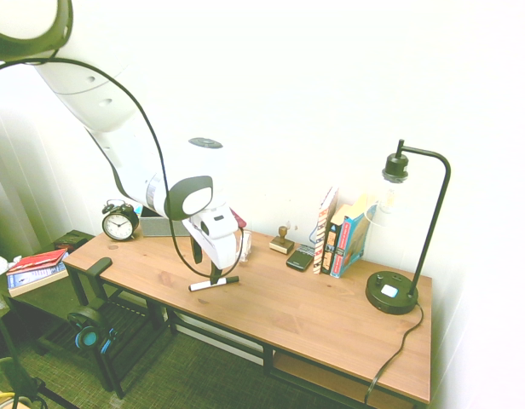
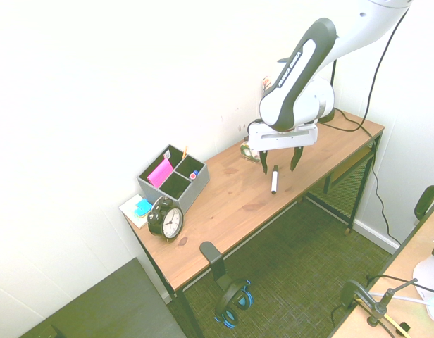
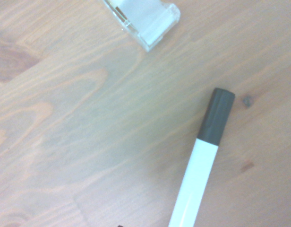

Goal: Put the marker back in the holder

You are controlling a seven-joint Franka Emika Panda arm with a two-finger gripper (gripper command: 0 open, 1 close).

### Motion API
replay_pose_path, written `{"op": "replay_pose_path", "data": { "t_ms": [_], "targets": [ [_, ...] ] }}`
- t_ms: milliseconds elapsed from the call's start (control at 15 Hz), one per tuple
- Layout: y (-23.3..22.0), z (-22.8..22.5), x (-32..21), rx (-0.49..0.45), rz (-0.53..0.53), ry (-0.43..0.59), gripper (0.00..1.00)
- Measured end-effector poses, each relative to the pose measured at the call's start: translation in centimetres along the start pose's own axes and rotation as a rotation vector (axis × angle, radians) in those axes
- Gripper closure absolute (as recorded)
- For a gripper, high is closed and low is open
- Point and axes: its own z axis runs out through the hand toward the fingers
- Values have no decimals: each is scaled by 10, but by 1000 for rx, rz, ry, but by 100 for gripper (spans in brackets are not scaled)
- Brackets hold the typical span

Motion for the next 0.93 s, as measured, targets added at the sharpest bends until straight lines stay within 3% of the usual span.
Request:
{"op": "replay_pose_path", "data": {
  "t_ms": [67, 400, 933],
  "targets": [
    [-2, 8, 1, -7, 8, -10, 100],
    [-4, 43, 2, -37, 29, -55, 100],
    [-13, 45, -2, -27, 19, -69, 100]
  ]
}}
